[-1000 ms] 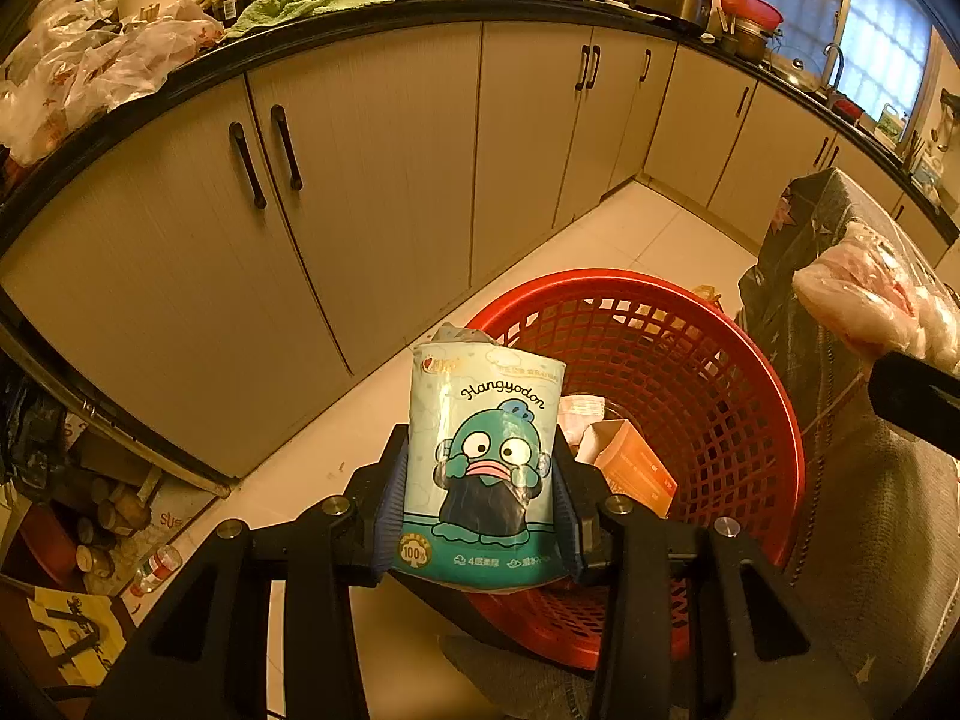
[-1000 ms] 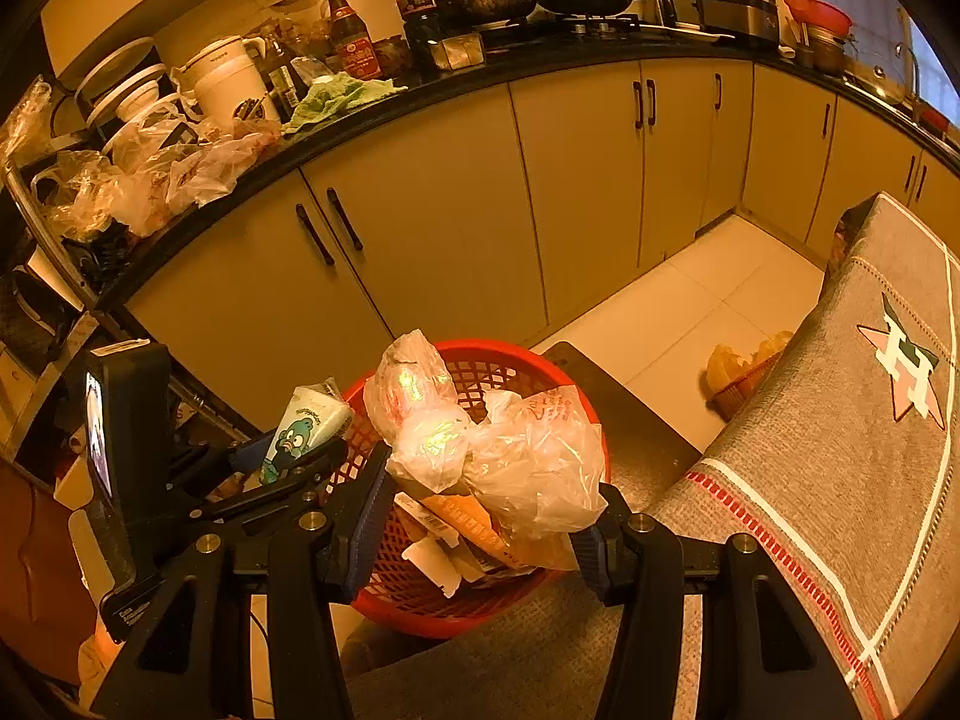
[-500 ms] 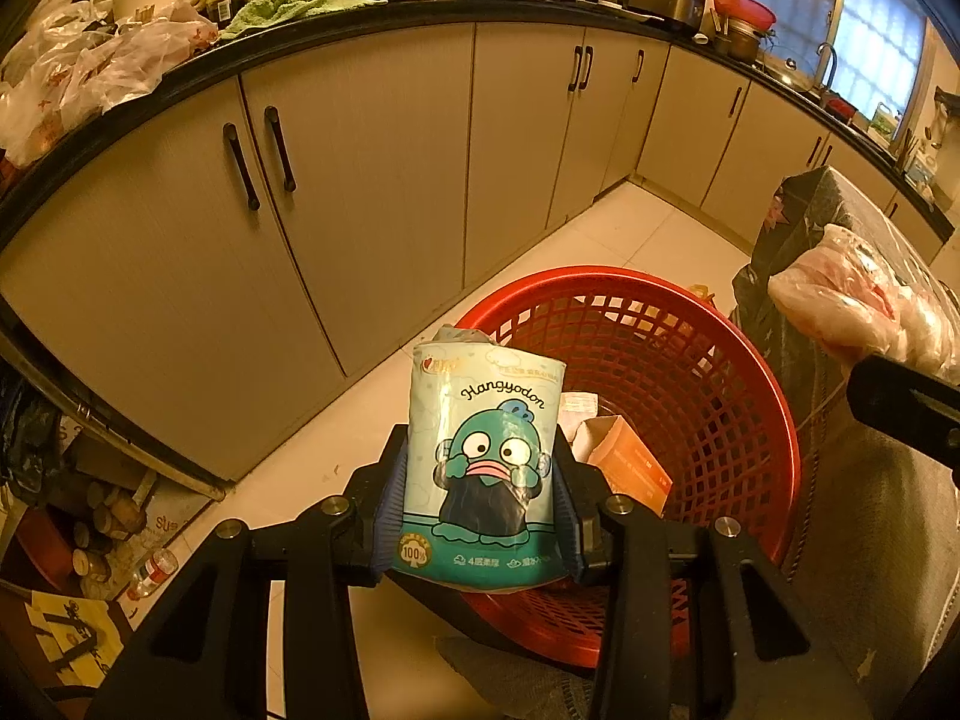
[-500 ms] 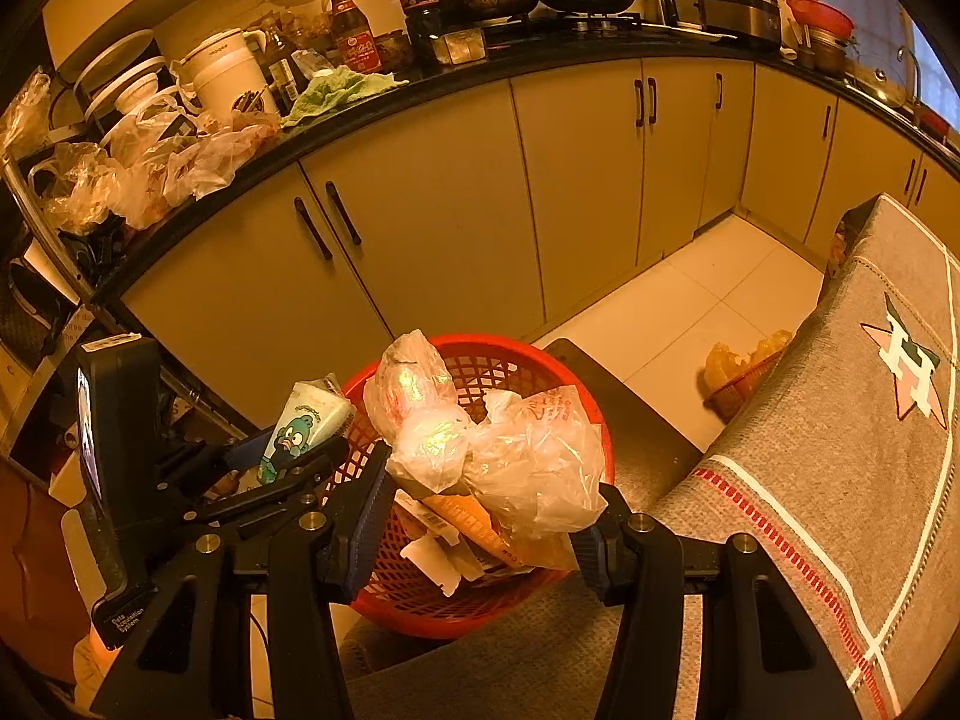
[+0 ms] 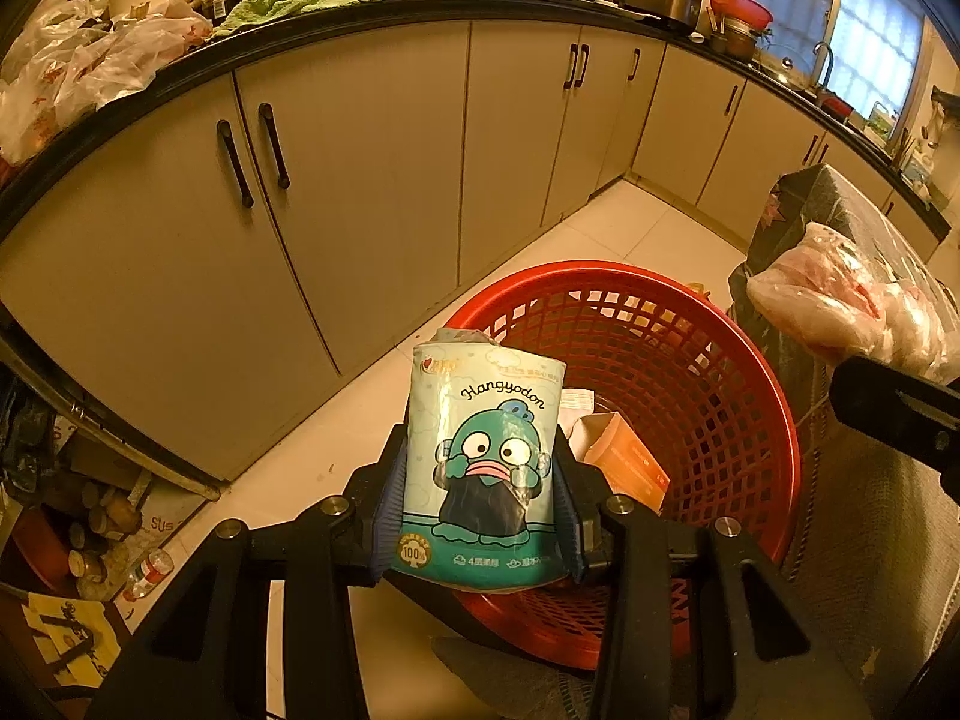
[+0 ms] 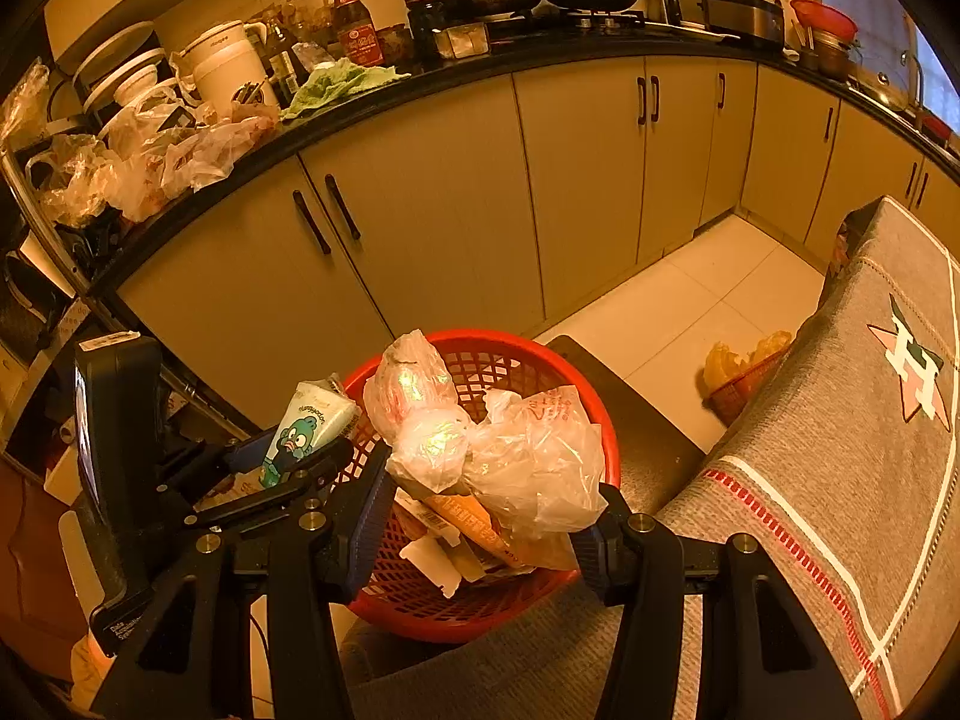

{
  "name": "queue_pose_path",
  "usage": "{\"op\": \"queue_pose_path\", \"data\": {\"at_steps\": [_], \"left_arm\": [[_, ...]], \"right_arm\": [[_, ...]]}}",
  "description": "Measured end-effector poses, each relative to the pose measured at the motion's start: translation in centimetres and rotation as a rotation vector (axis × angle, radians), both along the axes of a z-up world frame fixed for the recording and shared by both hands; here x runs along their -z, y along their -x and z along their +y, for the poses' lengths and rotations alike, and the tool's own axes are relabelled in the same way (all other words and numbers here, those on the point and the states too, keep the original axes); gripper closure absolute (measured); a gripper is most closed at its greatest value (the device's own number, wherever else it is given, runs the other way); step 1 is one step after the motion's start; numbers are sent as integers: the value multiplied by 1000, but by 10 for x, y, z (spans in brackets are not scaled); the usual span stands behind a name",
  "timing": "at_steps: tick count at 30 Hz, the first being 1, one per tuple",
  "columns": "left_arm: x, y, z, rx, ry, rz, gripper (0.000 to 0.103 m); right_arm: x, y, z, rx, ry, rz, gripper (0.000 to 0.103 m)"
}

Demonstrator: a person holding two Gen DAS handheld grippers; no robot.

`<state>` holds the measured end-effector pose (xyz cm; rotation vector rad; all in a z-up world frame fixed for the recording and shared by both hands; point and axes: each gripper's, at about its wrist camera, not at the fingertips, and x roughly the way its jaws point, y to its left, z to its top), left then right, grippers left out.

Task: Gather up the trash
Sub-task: 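Lower the snack pack into the basket with the left tool while the right tool lowers the bags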

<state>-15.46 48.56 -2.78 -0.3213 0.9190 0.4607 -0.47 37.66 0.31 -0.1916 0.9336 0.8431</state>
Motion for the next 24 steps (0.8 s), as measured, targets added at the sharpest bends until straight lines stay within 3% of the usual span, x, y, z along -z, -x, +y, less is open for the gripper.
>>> {"op": "queue_pose_path", "data": {"at_steps": [24], "left_arm": [[4,-3,5,15,23,-3,62]], "right_arm": [[7,-2,8,3,30,-12,45]]}}
